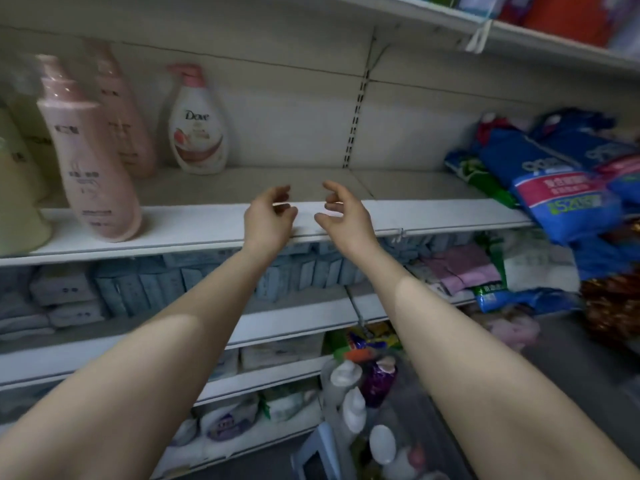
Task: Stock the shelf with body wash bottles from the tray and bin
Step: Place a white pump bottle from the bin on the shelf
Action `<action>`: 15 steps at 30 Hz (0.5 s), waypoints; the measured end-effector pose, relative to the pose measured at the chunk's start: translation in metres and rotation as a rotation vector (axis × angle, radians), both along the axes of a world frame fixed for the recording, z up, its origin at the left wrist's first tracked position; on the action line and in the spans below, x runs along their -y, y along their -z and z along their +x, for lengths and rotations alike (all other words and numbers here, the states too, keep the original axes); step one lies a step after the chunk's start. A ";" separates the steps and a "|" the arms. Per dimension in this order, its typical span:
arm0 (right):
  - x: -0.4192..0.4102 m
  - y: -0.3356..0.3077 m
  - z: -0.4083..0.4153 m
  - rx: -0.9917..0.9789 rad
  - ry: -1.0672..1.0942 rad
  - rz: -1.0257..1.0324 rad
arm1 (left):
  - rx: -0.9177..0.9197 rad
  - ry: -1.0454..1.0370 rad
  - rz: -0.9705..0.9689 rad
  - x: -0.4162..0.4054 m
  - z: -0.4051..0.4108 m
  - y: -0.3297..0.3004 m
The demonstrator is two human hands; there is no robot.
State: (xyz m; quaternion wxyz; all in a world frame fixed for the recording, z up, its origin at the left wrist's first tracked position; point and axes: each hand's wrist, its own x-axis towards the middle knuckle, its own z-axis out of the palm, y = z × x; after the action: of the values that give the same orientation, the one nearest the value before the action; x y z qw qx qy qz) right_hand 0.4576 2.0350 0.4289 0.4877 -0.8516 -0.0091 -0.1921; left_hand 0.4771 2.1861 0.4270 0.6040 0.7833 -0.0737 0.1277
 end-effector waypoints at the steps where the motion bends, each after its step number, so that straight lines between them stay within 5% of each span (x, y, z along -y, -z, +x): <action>1: 0.009 0.002 -0.008 -0.003 0.018 0.012 | 0.011 0.022 0.000 0.009 -0.006 0.001; 9: 0.080 0.049 -0.053 -0.026 0.129 0.051 | 0.088 0.200 0.019 0.083 -0.036 0.038; 15: 0.132 0.105 -0.072 -0.148 0.168 0.068 | -0.038 0.340 0.125 0.140 -0.058 0.100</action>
State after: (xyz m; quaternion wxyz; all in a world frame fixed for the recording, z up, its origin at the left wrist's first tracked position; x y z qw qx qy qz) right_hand 0.3857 1.9026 0.3240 0.4977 -0.8443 0.1047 -0.1688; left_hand 0.4193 2.0457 0.3269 0.5683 0.7978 -0.2016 0.0040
